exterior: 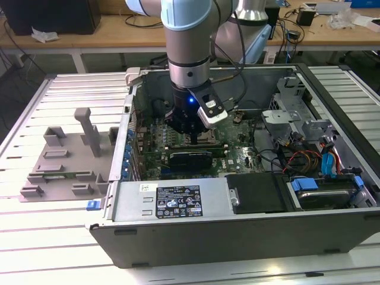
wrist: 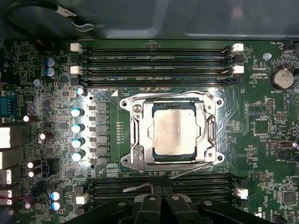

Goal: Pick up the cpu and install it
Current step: 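Install the second cpu locking lever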

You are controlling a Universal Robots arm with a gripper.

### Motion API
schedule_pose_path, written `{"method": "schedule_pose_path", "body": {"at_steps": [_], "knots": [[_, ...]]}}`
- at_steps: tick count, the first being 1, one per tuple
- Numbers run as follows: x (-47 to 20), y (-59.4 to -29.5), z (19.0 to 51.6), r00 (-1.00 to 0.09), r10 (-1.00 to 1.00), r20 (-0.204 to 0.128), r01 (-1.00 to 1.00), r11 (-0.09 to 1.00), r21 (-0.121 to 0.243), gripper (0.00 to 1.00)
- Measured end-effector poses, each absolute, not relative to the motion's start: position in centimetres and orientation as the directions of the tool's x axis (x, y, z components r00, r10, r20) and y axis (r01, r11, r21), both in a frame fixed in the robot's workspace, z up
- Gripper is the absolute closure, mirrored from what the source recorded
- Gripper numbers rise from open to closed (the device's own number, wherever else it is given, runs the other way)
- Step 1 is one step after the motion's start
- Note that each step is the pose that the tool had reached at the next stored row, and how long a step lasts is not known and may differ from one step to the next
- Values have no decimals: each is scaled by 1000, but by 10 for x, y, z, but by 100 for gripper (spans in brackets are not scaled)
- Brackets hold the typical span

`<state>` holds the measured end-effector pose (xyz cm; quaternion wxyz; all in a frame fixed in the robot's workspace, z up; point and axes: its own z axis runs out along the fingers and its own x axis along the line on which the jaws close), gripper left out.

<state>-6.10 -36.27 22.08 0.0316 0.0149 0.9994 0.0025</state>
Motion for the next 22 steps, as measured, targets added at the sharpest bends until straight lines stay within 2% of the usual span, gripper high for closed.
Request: {"method": "schedule_pose_path", "body": {"at_steps": [9, 13, 20, 22], "knots": [[-75, -364, 219, -997, 31, -66, 30, 999, 21, 89], [-76, -366, 218, -997, 33, -66, 30, 998, 54, 89], [-78, -374, 216, -997, 34, -66, 30, 997, 71, 89], [-78, -377, 215, -997, 36, -65, 30, 995, 91, 89]]}}
